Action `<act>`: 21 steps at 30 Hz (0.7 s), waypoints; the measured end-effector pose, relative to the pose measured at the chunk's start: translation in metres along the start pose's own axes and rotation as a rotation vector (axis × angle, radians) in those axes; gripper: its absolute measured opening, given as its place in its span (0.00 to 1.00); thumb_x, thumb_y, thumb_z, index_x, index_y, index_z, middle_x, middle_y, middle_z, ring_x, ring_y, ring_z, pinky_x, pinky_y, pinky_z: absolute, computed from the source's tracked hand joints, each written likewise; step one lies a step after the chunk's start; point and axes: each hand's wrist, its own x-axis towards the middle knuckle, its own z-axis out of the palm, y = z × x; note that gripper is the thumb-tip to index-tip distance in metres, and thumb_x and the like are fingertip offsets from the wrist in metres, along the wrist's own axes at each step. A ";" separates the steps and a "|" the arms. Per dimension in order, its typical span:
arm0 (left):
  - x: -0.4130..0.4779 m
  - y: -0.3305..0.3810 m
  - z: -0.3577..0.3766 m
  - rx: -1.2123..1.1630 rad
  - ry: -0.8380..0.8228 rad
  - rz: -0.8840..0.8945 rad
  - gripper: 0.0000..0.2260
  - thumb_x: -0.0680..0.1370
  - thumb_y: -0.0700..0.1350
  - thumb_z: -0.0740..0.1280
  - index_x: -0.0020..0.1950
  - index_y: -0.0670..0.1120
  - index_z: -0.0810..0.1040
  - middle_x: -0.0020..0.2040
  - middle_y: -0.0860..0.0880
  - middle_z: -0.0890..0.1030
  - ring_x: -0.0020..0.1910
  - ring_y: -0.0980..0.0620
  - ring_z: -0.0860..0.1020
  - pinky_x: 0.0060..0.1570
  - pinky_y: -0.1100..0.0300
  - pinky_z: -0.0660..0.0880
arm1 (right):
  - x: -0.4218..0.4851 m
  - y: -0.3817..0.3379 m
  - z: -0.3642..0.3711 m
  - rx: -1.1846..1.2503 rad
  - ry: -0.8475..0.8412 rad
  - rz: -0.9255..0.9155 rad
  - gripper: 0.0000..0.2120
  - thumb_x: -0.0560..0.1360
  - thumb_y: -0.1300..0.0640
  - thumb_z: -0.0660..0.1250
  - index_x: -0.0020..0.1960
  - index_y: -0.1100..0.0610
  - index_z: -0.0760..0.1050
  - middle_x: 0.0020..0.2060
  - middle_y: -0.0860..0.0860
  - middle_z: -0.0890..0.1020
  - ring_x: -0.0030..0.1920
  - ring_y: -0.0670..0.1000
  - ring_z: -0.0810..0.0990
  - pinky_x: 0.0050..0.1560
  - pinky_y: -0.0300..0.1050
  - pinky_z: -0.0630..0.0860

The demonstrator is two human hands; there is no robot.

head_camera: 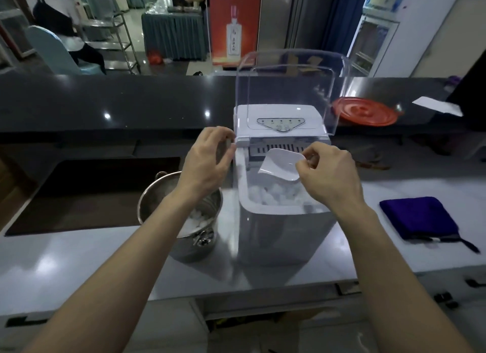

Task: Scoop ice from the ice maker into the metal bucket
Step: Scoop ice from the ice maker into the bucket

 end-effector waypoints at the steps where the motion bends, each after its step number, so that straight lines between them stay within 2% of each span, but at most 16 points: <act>1: 0.003 0.006 0.008 -0.008 0.011 0.014 0.10 0.85 0.52 0.68 0.65 0.53 0.78 0.65 0.54 0.75 0.60 0.53 0.80 0.60 0.48 0.82 | 0.004 0.011 -0.006 -0.011 -0.012 -0.009 0.08 0.77 0.53 0.68 0.53 0.53 0.83 0.44 0.50 0.85 0.46 0.55 0.82 0.46 0.47 0.76; 3: 0.006 0.016 0.021 -0.006 0.017 0.007 0.11 0.85 0.53 0.68 0.67 0.54 0.77 0.72 0.52 0.70 0.68 0.53 0.76 0.66 0.49 0.80 | 0.010 0.030 -0.014 -0.042 -0.024 -0.040 0.08 0.78 0.53 0.68 0.55 0.52 0.83 0.44 0.51 0.86 0.46 0.56 0.83 0.47 0.48 0.78; 5: 0.007 0.026 0.035 0.007 0.021 -0.036 0.12 0.86 0.53 0.67 0.69 0.54 0.77 0.78 0.51 0.65 0.75 0.59 0.67 0.70 0.58 0.72 | 0.016 0.046 -0.020 -0.072 -0.025 -0.083 0.09 0.79 0.53 0.68 0.57 0.51 0.84 0.44 0.52 0.86 0.45 0.56 0.83 0.47 0.50 0.80; 7: 0.008 0.034 0.047 0.016 0.046 -0.078 0.14 0.86 0.52 0.67 0.71 0.53 0.76 0.82 0.49 0.62 0.77 0.62 0.60 0.68 0.69 0.63 | 0.021 0.059 -0.023 -0.097 -0.021 -0.150 0.09 0.80 0.54 0.67 0.56 0.51 0.85 0.43 0.51 0.86 0.45 0.56 0.83 0.48 0.51 0.81; 10: 0.009 0.039 0.056 0.012 0.103 -0.120 0.15 0.86 0.50 0.67 0.73 0.49 0.76 0.82 0.49 0.62 0.77 0.63 0.60 0.63 0.81 0.55 | 0.026 0.069 -0.023 -0.098 -0.046 -0.284 0.11 0.82 0.54 0.67 0.60 0.52 0.86 0.48 0.52 0.86 0.49 0.55 0.84 0.51 0.51 0.81; 11: 0.010 0.039 0.057 0.011 0.110 -0.137 0.15 0.86 0.50 0.67 0.73 0.49 0.76 0.82 0.49 0.62 0.78 0.62 0.61 0.63 0.81 0.55 | 0.028 0.070 -0.022 -0.101 -0.063 -0.336 0.11 0.83 0.54 0.67 0.62 0.52 0.85 0.50 0.52 0.85 0.51 0.55 0.83 0.53 0.52 0.80; 13: 0.011 0.036 0.062 0.028 0.106 -0.158 0.15 0.87 0.50 0.66 0.73 0.49 0.76 0.82 0.49 0.62 0.79 0.60 0.61 0.67 0.74 0.59 | 0.031 0.072 -0.022 -0.136 -0.081 -0.453 0.12 0.83 0.55 0.69 0.64 0.52 0.85 0.49 0.52 0.82 0.53 0.55 0.79 0.52 0.54 0.80; 16: 0.010 0.029 0.066 0.060 0.108 -0.154 0.14 0.87 0.49 0.66 0.71 0.49 0.76 0.78 0.50 0.67 0.74 0.65 0.63 0.68 0.64 0.65 | 0.033 0.073 -0.020 -0.165 -0.027 -0.583 0.10 0.82 0.57 0.72 0.62 0.53 0.86 0.45 0.53 0.79 0.50 0.55 0.75 0.45 0.54 0.80; 19: 0.011 0.026 0.068 0.073 0.108 -0.149 0.12 0.86 0.49 0.67 0.69 0.51 0.75 0.74 0.50 0.70 0.72 0.56 0.70 0.68 0.60 0.70 | 0.038 0.074 -0.017 -0.168 0.024 -0.636 0.10 0.80 0.60 0.74 0.60 0.54 0.87 0.43 0.52 0.76 0.48 0.56 0.74 0.40 0.52 0.79; 21: 0.011 0.025 0.067 0.070 0.101 -0.145 0.12 0.85 0.48 0.67 0.69 0.52 0.75 0.73 0.51 0.70 0.69 0.56 0.72 0.66 0.59 0.72 | 0.041 0.074 -0.014 -0.183 0.018 -0.648 0.12 0.79 0.62 0.73 0.61 0.54 0.87 0.43 0.52 0.75 0.49 0.56 0.74 0.40 0.52 0.80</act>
